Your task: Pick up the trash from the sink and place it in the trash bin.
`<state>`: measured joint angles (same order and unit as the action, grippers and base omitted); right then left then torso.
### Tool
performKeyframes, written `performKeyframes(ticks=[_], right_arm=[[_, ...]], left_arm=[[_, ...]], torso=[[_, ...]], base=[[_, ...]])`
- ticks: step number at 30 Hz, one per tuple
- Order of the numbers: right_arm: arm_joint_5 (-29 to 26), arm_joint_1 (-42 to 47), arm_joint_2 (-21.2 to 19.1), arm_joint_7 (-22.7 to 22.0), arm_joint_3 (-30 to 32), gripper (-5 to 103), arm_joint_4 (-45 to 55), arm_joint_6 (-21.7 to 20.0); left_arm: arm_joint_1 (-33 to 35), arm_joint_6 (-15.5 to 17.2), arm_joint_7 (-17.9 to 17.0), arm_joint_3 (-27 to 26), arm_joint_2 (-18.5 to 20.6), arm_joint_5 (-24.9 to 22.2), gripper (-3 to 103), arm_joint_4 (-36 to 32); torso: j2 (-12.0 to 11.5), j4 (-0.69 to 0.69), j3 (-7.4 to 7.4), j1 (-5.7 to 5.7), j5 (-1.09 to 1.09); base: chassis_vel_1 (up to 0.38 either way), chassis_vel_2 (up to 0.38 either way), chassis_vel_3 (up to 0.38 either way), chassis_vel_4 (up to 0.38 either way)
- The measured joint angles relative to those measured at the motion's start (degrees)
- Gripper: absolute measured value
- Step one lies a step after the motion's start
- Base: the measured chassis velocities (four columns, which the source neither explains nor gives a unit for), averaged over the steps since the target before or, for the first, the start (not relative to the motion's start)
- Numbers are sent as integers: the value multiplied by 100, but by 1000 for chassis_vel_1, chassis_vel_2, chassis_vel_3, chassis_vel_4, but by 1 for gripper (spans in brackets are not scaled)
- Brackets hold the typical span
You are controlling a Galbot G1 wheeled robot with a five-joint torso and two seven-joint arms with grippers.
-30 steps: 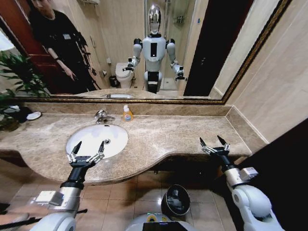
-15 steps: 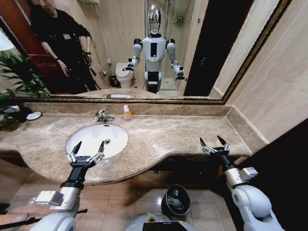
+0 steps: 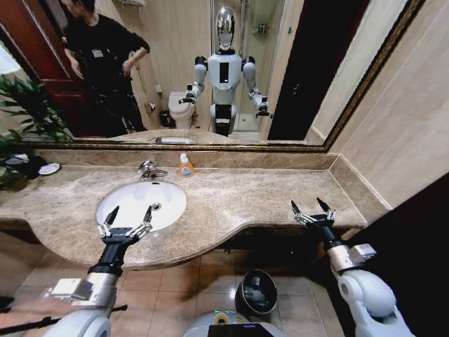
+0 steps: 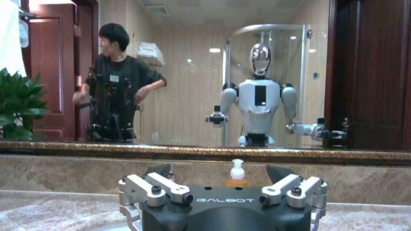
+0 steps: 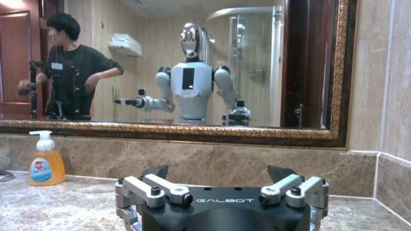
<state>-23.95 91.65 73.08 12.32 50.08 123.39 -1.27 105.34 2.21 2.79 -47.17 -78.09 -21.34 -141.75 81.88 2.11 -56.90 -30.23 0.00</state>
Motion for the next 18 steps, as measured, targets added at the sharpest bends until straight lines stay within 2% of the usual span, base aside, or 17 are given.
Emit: performKeyframes(ticks=[18], right_arm=[[0, 0, 0, 0, 0, 100, 0, 0]], left_arm=[[0, 0, 0, 0, 0, 0, 100, 0]], torso=[[0, 0, 0, 0, 0]], base=[[0, 0, 0, 0]])
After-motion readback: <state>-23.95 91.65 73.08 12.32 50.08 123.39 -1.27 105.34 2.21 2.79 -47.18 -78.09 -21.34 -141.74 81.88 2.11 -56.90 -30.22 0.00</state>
